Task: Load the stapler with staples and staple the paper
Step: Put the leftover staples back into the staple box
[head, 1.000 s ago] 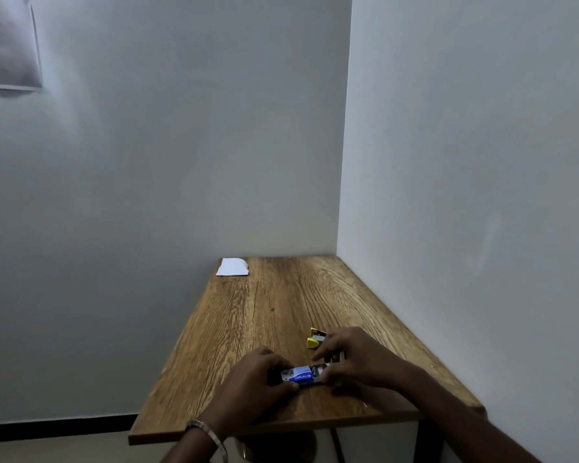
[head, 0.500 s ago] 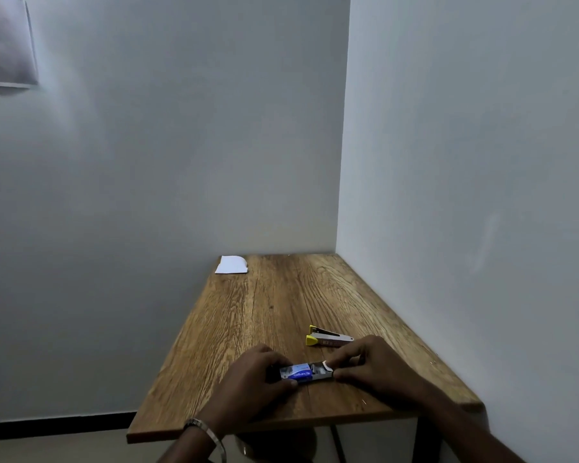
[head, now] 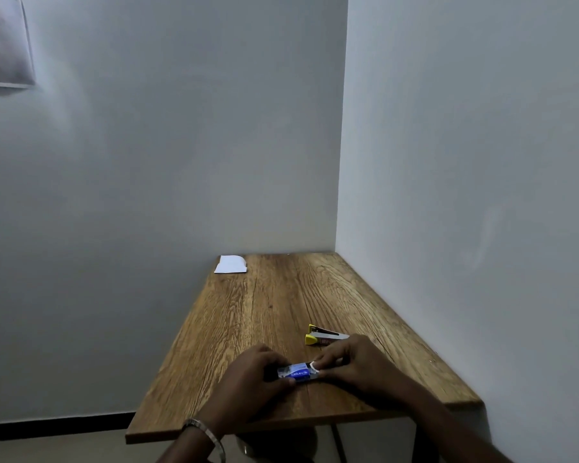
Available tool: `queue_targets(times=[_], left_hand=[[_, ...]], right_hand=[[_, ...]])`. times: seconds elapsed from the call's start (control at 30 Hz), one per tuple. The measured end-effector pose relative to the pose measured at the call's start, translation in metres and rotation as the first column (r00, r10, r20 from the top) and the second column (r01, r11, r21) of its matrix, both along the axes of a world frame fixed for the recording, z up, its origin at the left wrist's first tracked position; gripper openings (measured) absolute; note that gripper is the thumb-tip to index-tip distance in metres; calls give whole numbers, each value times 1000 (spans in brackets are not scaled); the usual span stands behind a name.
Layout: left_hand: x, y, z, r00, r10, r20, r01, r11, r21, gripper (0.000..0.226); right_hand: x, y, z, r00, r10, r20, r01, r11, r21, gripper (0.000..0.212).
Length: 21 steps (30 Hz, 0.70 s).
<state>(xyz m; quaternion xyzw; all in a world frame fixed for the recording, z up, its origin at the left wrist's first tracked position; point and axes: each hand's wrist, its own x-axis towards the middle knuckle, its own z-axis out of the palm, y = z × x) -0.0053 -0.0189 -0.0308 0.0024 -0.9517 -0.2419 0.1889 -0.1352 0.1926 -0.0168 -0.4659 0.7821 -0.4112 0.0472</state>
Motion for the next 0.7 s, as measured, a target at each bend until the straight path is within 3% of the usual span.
queue_targets(times=[0.27,0.7], left_hand=[[2,1,0,1000,-4,-11,4,1000,-12,34],[1,-2,-2,1000,-20,6,20,1000,20,35]], right_hand=[[0,0,-1,993,35,-115,-32,999,32,11],[-11,15,-4,993,20,-117,-18,1000,14,10]])
